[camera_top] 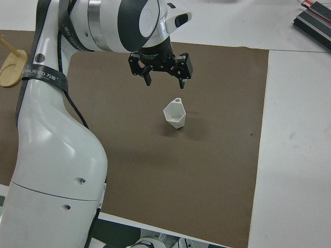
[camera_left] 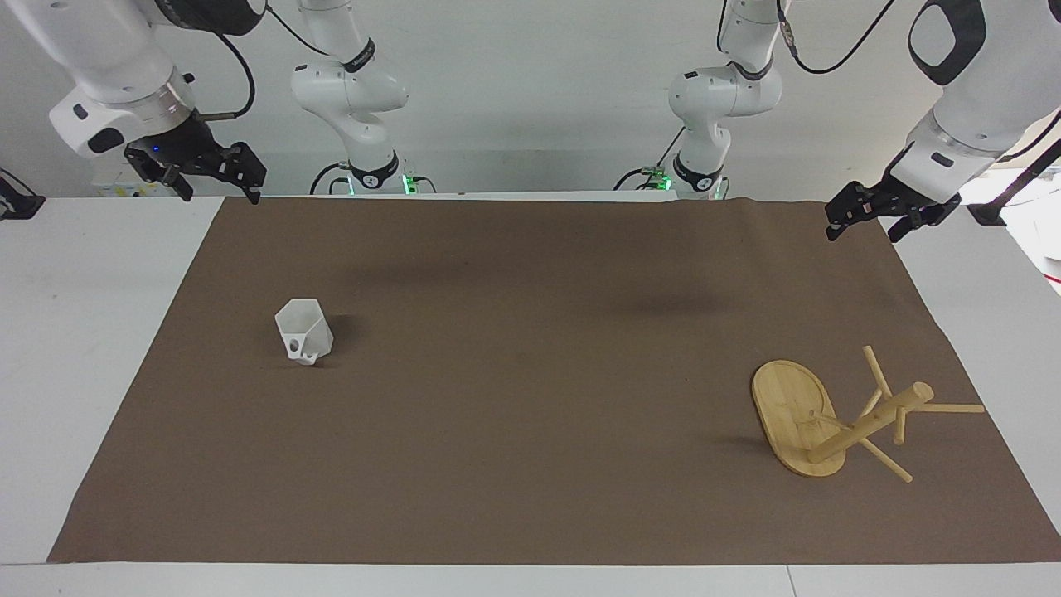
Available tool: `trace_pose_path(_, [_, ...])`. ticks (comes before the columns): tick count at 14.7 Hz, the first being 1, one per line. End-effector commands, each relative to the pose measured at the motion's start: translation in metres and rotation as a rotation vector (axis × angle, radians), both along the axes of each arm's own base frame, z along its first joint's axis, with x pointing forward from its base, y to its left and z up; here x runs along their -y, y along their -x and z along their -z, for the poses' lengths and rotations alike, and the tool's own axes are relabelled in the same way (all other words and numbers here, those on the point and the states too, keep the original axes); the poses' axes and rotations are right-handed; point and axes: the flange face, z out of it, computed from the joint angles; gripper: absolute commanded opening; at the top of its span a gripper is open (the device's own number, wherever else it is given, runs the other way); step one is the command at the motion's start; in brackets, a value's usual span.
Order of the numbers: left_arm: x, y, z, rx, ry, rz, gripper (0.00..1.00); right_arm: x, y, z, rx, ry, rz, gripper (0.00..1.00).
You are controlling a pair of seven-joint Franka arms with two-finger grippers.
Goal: Hang cup on rack
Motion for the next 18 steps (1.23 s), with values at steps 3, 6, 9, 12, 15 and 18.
trace_pose_path(3, [-0.004,0.01,-0.002,-0.002,-0.018,0.01,1.0,0.0,0.003,0.001,0.0,0.012,0.009,1.0])
trace_pose_path(6, [-0.004,0.01,-0.001,-0.003,-0.018,0.01,1.0,0.0,0.008,0.007,-0.021,-0.009,-0.004,1.0])
trace_pose_path(9, [-0.004,0.009,0.0,-0.005,-0.018,0.01,1.0,-0.003,0.008,0.007,-0.017,-0.017,-0.067,1.0])
trace_pose_path(12, [-0.004,0.009,0.0,-0.005,-0.018,0.009,1.0,0.007,0.0,0.014,0.011,-0.055,-0.318,1.0])
trace_pose_path(15, [-0.004,0.009,0.0,-0.003,-0.018,0.01,1.0,0.051,-0.011,0.028,0.044,-0.144,-0.654,1.0])
trace_pose_path(18, [-0.004,0.01,-0.001,-0.003,-0.018,0.01,1.0,0.112,-0.028,0.071,0.165,-0.347,-0.909,1.0])
